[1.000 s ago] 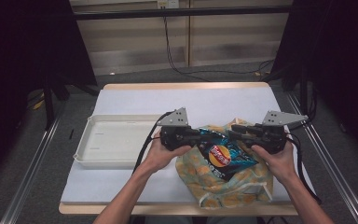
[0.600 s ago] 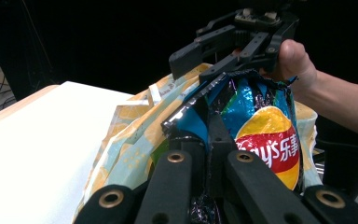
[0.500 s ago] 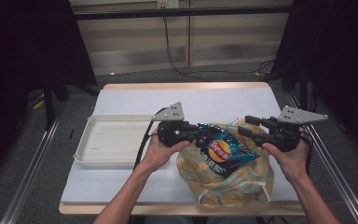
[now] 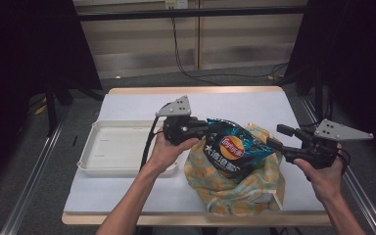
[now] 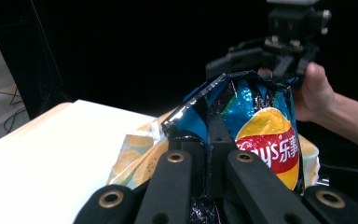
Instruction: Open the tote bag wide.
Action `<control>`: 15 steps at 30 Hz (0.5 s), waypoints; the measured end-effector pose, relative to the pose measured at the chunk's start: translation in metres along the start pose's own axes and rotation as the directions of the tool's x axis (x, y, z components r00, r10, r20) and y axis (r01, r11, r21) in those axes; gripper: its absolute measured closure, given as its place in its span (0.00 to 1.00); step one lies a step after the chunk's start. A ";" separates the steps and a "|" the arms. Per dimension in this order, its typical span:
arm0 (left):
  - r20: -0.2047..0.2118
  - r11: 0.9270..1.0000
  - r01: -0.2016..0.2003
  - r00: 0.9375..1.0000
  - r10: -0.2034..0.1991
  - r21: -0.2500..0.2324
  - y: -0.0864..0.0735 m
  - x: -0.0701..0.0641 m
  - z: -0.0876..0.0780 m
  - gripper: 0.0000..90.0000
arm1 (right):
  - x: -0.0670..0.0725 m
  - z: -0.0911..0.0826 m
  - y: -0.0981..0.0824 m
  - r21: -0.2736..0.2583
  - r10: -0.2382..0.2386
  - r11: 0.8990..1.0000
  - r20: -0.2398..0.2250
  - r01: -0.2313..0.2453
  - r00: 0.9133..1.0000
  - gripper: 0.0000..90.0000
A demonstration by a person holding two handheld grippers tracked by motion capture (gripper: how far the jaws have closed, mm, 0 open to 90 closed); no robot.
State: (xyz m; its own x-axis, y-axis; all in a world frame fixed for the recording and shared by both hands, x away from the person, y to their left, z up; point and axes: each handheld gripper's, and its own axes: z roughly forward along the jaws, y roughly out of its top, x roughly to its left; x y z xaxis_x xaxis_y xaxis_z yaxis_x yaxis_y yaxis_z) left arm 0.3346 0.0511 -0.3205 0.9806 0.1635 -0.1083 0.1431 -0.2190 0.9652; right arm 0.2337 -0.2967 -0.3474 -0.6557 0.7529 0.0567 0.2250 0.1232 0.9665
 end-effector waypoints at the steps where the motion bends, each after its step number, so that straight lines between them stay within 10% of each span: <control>1: 0.007 1.000 -0.005 1.000 0.005 -0.005 0.001 0.001 0.000 1.00 | 0.001 -0.001 -0.001 0.006 0.001 1.000 0.010 -0.001 1.000 0.43; 15: -0.002 0.999 0.006 1.000 -0.006 -0.050 0.022 0.006 -0.008 1.00 | 0.007 -0.009 -0.012 0.011 0.004 1.000 -0.010 -0.004 1.000 0.35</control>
State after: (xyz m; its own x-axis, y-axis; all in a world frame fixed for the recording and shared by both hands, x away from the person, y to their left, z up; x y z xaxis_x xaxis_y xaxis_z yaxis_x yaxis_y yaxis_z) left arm 0.3427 0.0547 -0.2975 0.9794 0.1672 -0.1135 0.1420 -0.1700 0.9752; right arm 0.2197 -0.2993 -0.3567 -0.6621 0.7468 0.0631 0.2352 0.1272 0.9636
